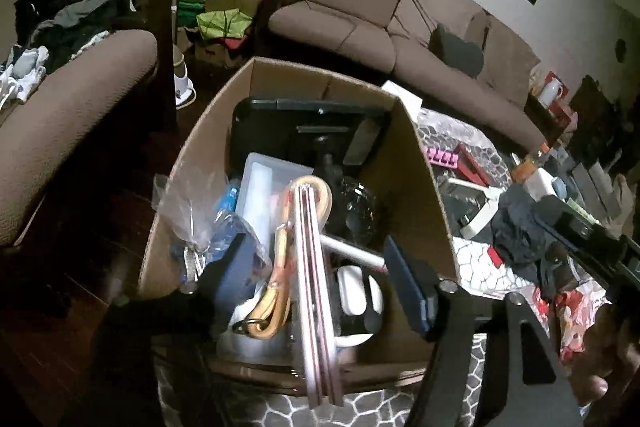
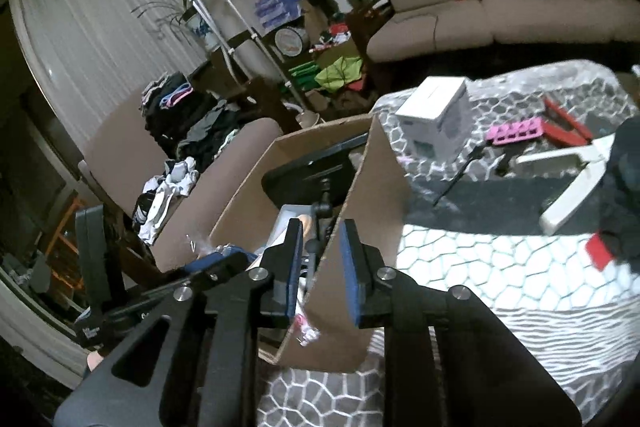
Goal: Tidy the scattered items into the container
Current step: 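Drop the straws into the box and open both tools, withdrawing, then move the right tool over the table toward the pink foam separator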
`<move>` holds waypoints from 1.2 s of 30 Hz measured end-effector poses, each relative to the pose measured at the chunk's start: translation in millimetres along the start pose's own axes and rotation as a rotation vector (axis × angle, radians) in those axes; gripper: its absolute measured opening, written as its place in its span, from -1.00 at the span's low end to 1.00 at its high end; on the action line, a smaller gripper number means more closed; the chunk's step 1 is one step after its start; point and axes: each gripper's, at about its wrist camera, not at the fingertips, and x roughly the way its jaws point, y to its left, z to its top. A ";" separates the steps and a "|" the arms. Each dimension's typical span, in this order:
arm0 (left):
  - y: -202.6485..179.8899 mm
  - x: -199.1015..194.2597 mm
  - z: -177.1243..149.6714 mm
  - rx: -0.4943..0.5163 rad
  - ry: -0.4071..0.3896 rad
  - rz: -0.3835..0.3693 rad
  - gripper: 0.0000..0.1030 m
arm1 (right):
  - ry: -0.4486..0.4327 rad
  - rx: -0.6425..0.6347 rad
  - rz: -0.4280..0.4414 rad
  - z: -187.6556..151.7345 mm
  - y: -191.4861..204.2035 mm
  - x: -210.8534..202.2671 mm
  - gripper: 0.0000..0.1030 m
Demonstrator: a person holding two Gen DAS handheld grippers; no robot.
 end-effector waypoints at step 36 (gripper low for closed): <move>-206.9 107.8 -78.8 0.444 -0.029 -0.070 0.99 | 0.103 0.066 -0.268 -42.1 -198.1 -117.8 0.03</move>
